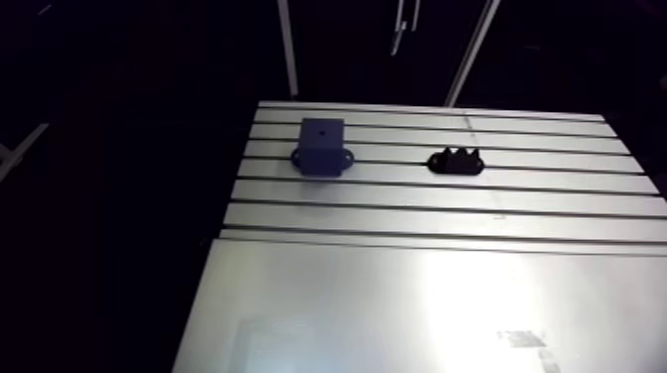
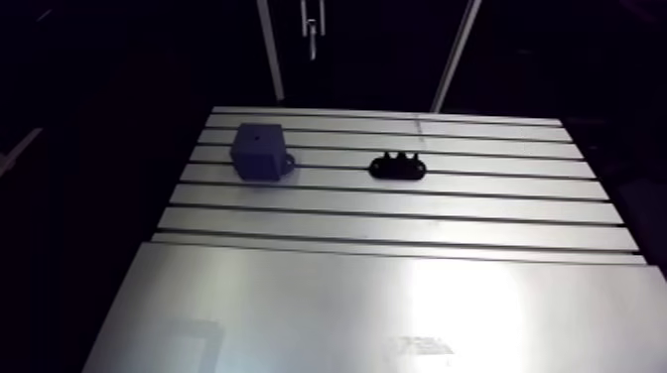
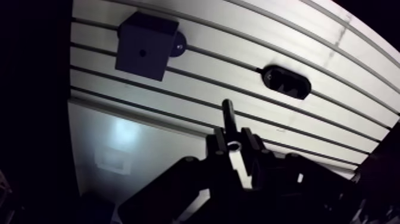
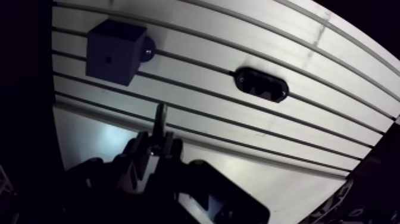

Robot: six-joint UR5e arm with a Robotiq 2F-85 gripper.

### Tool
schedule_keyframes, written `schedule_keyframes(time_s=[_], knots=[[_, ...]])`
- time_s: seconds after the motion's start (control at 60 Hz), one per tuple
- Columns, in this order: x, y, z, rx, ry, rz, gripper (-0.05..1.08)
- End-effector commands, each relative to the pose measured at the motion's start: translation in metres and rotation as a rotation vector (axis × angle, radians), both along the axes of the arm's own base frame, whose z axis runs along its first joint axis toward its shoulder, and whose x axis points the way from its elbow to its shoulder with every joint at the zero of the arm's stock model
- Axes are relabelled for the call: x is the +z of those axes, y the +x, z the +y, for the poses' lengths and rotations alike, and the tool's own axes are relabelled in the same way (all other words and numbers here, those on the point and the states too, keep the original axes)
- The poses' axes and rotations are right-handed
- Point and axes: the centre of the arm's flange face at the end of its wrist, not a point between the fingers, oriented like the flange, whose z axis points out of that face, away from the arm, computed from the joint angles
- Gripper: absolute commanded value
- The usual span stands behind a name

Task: Pick up the M10 bolt and insert it into the hole until fully seated.

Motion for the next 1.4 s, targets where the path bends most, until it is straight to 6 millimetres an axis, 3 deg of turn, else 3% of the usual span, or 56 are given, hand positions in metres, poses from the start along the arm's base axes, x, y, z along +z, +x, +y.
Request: schedule_keyframes(time_s=[0.017,0.35,0.883,1.4], knots=[[-0.009,-0.003,-0.096,0.159,0.031,-0.027,1.08],[-0.025,-0.001,-0.130,0.207,0.036,-0.045,1.08],[-0.033,0.001,-0.128,0.203,0.071,-0.075,1.08],[-0.080,0.005,-0.128,0.206,0.084,-0.176,1.08]])
